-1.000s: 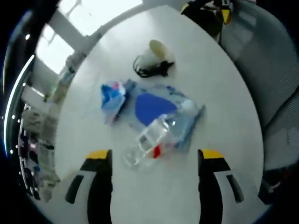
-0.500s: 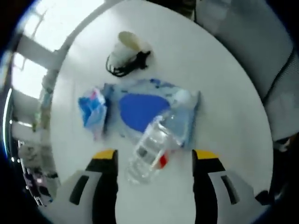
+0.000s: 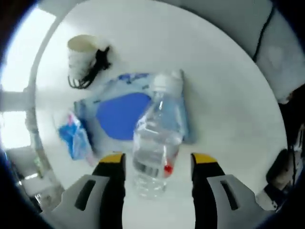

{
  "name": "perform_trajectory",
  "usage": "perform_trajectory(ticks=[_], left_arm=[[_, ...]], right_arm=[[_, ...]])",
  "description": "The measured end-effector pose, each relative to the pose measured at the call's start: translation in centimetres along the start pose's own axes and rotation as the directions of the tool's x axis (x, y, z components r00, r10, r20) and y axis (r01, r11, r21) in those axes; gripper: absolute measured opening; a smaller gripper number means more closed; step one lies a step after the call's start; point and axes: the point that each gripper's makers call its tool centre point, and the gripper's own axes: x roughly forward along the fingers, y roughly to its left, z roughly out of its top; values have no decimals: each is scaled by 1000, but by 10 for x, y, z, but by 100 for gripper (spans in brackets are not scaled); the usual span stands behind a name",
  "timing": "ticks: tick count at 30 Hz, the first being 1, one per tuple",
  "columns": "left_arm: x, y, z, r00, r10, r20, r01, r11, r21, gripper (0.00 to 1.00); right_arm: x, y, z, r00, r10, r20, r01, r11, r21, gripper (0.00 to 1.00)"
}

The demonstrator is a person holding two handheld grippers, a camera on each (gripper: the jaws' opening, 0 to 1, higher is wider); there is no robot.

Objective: Arrange the tabletop items into an orderly group along one side of the table until the central work area is clear of visible clutter.

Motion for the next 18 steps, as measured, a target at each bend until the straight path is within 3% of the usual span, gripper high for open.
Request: perform_trajectory(ticks=[10, 18], left_arm=[[7, 3, 8, 998, -21, 64, 22, 1000, -15, 39], [10, 3, 7, 997, -21, 75, 21, 1000, -2, 38]], right_arm=[[0, -2, -2, 1000, -8, -8, 8, 1000, 4, 89], [0, -3, -3, 1000, -11, -15, 11, 1000, 13, 88]])
